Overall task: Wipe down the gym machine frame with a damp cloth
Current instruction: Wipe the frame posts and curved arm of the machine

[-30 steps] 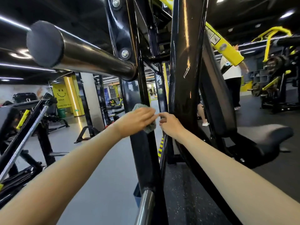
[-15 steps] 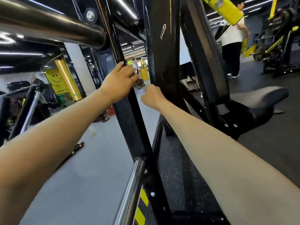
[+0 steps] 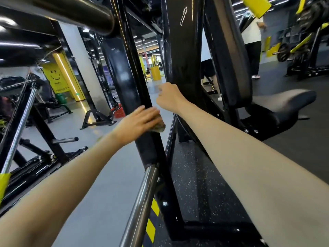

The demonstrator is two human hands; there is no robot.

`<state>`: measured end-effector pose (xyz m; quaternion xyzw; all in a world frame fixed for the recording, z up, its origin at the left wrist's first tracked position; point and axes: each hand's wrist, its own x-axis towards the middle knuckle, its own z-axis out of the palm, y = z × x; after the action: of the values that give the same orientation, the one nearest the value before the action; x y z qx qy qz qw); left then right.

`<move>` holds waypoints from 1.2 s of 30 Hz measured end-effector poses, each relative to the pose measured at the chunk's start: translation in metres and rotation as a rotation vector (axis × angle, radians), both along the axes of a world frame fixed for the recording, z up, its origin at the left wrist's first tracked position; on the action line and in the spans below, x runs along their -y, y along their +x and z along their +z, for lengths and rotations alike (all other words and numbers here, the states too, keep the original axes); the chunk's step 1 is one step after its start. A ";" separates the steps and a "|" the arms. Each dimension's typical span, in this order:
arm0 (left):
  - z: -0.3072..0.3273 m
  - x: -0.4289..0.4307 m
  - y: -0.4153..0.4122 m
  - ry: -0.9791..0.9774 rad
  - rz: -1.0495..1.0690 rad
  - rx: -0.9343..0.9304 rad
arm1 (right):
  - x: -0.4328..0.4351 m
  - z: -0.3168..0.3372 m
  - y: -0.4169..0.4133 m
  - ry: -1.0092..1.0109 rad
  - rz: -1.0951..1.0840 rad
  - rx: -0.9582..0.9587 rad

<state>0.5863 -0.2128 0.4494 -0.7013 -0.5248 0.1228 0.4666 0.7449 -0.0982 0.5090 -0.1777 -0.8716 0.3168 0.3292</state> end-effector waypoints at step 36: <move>-0.146 0.025 -0.043 0.031 -0.012 0.134 | 0.026 -0.165 -0.033 -0.563 0.019 0.036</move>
<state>0.5435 -0.2374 0.3030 -0.7037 -0.5526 0.0645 0.4420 0.7116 -0.1238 0.3442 -0.2596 -0.7564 0.5465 0.2486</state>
